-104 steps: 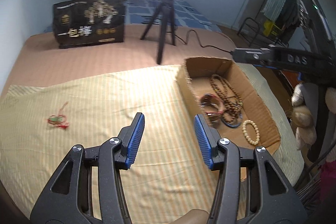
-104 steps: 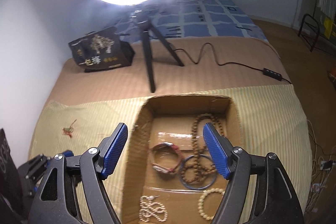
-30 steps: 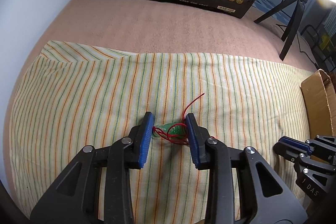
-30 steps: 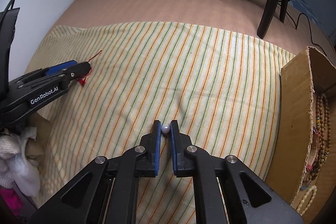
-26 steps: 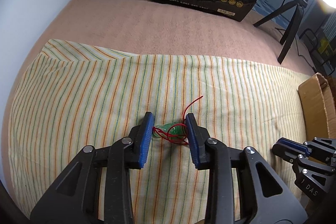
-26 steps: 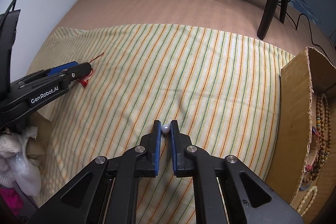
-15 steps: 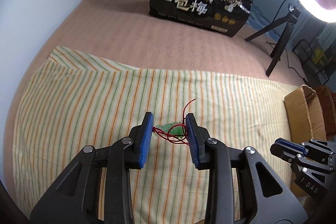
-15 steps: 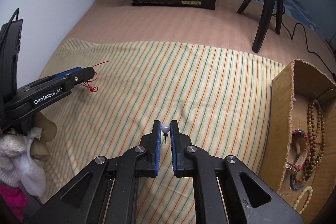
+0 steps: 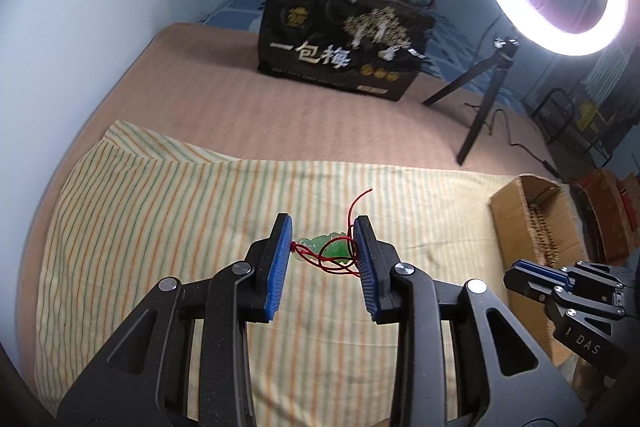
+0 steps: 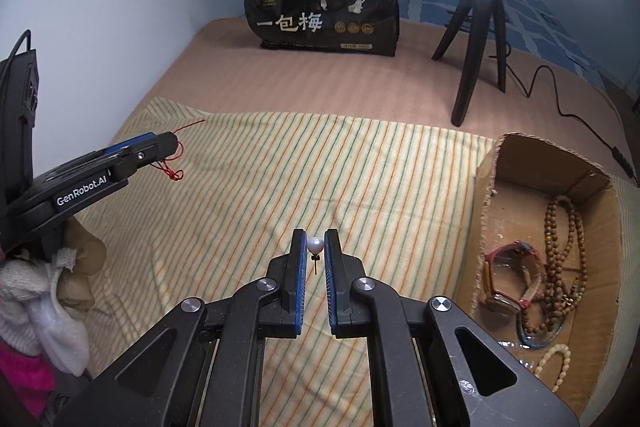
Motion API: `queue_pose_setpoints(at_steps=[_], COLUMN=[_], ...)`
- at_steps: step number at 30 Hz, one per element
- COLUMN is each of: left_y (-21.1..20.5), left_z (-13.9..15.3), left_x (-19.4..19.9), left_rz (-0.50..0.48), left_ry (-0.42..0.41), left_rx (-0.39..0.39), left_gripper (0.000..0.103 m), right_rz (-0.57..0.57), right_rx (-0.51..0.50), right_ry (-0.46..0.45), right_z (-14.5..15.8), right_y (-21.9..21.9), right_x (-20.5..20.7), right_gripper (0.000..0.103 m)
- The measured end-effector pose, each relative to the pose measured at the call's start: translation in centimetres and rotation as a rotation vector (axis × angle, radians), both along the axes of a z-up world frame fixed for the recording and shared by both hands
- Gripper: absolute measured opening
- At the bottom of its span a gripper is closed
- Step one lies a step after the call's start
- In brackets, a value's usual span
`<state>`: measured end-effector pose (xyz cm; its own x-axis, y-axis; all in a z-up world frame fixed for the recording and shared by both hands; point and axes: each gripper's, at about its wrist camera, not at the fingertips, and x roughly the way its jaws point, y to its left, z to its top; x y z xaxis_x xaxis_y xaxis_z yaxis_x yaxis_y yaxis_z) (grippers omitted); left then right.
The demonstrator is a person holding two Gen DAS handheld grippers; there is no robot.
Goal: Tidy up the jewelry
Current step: 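Carry pendant and pearl into the cardboard box and open both tools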
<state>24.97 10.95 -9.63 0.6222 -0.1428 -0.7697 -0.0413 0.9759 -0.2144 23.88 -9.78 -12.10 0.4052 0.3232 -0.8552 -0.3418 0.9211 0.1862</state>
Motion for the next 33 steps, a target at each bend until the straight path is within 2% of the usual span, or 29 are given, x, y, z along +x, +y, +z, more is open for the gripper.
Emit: queue_pose_setpoints(at_steps=[17, 24, 33], left_y=[-8.5, -12.9, -18.2], left_z=[3.8, 4.1, 3.4], left_x=[-3.8, -5.2, -6.3], left_rz=[-0.129, -0.211, -0.307], left_ry=[-0.083, -0.099, -0.088], left_rx=[-0.003, -0.015, -0.042], left_gripper=[0.032, 0.032, 0.032], right_rz=[-0.059, -0.111, -0.17], right_rx=[0.029, 0.043, 0.032], right_ry=[-0.09, -0.091, -0.078], right_z=[4.4, 5.1, 4.5], right_y=[-7.2, -11.3, -15.6], right_x=[-2.8, -3.3, -3.6], right_gripper=[0.007, 0.007, 0.007])
